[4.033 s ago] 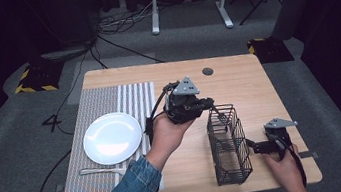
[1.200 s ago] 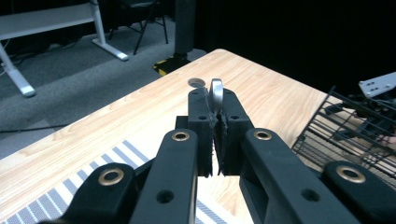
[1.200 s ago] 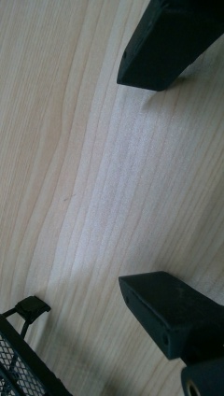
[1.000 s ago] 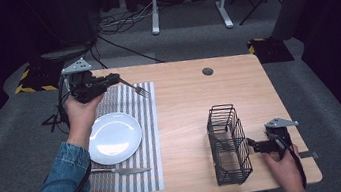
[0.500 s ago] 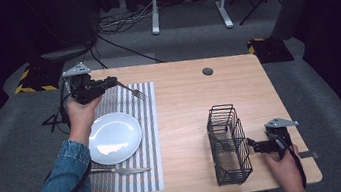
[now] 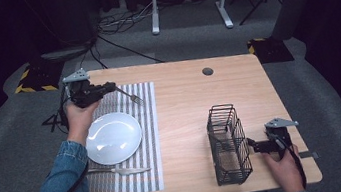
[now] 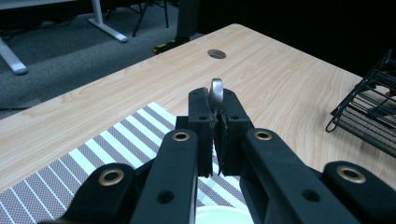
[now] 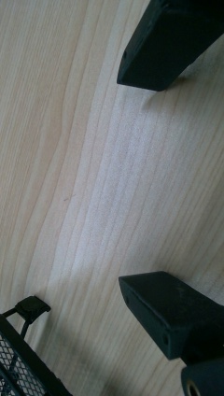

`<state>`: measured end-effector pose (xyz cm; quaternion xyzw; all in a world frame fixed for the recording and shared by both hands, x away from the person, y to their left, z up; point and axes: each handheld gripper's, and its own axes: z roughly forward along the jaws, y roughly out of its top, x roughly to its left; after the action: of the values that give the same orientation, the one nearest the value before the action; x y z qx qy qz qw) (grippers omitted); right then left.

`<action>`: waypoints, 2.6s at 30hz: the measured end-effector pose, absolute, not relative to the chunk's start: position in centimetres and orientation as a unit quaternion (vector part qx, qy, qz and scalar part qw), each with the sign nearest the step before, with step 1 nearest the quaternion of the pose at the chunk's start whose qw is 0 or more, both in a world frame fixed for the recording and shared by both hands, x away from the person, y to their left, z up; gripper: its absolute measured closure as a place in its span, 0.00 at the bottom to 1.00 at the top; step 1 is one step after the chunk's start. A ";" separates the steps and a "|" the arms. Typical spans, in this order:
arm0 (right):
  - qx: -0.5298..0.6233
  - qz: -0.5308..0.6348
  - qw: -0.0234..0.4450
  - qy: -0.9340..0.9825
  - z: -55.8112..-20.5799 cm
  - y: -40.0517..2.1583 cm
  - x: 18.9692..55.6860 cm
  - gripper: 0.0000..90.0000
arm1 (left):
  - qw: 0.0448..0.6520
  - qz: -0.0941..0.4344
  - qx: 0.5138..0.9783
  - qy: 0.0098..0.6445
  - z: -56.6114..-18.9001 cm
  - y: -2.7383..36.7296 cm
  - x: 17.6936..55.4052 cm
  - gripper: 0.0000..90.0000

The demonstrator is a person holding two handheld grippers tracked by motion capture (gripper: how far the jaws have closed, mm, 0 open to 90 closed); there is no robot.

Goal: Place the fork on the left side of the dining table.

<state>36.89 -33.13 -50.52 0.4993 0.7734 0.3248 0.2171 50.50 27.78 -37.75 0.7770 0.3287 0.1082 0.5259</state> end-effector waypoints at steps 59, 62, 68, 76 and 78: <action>0.502 0.324 0.219 0.771 -50.5 -33.1 36.8 0.05 | 0.468 0.091 0.739 0.476 -43.4 32.3 53.4 0.56; 0.502 0.324 0.219 0.771 -50.5 -33.1 36.8 0.05 | 0.461 0.096 0.739 0.482 -43.9 32.6 53.5 0.56; 0.502 0.324 0.220 0.771 -50.5 -33.1 36.8 0.05 | 0.441 0.102 0.744 0.491 -44.9 33.0 53.6 0.56; 0.502 0.324 0.219 0.771 -50.5 -33.1 36.8 0.05 | 0.429 0.097 0.746 0.499 -45.9 33.5 53.7 0.56; 0.502 0.324 0.219 0.771 -50.5 -33.1 36.8 0.05 | 0.426 0.093 0.747 0.502 -46.2 33.7 53.8 0.56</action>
<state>36.84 -33.07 -50.52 0.5021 0.7713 0.3237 0.2195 53.76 33.67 -46.20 0.7470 0.5016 0.0925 0.4265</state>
